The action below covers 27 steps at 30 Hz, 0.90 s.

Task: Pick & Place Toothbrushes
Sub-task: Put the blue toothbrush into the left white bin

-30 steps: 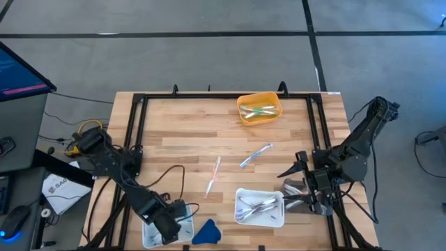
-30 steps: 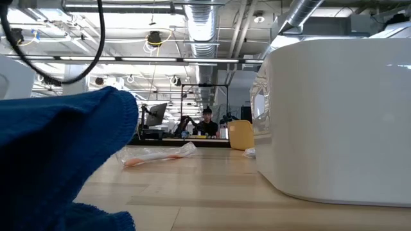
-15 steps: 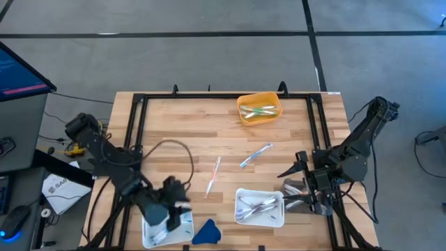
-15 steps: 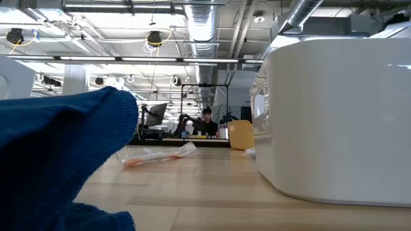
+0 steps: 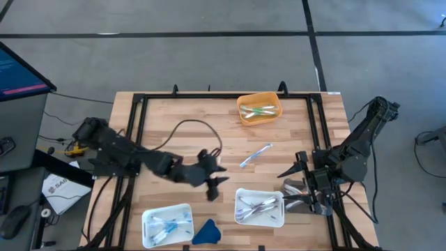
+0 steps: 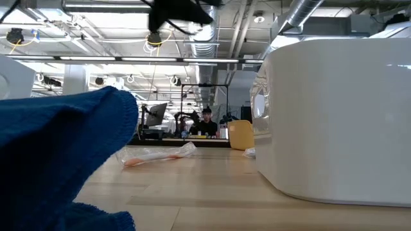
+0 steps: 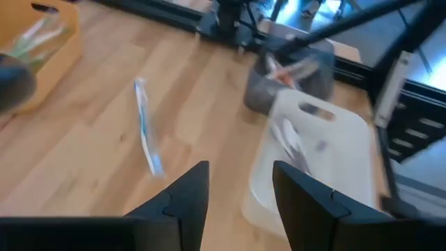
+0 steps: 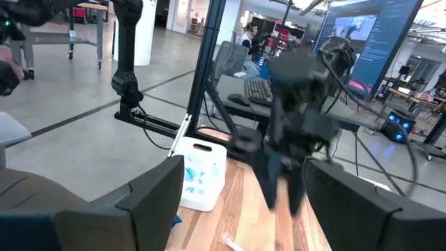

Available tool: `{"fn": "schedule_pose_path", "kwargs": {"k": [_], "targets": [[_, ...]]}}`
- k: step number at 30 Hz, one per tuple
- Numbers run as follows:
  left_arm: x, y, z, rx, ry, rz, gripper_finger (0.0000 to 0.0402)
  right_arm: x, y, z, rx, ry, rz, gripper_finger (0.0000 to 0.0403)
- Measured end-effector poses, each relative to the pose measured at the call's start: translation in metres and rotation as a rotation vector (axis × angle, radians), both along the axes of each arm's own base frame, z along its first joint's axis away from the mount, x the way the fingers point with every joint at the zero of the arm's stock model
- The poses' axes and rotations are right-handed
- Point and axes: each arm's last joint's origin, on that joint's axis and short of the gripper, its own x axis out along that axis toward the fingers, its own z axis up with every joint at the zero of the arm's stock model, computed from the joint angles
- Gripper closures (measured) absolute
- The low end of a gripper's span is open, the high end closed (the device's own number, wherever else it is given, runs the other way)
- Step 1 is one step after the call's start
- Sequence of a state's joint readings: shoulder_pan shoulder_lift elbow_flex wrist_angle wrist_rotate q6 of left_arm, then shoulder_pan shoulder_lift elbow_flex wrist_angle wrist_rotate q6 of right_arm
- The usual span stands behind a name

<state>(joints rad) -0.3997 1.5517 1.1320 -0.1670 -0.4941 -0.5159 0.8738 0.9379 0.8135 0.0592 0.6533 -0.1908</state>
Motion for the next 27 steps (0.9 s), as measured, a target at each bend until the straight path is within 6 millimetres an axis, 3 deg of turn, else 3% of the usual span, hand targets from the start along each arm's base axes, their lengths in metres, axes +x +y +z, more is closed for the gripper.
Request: {"fn": "schedule_pose_path", "kwargs": {"k": [7,15,22,27], "targets": [[0.053,0.035,-0.035,0.046,-0.094,0.045,0.025,0.0,0.0,-0.002,-0.005,0.013,0.0,0.0117],[0.09,0.072,-0.081,-0.002,-0.159,0.067,0.0249,0.0,0.0,-0.002,-0.007,0.017,-0.001,0.0117],[0.109,0.083,-0.114,0.084,-0.157,0.086,0.0269,0.0,0.0,-0.002,-0.01,0.017,-0.001,0.0117],[0.129,0.082,-0.126,0.157,-0.121,0.099,0.0295,0.0,0.0,-0.002,-0.009,0.016,-0.001,0.0117]]}}
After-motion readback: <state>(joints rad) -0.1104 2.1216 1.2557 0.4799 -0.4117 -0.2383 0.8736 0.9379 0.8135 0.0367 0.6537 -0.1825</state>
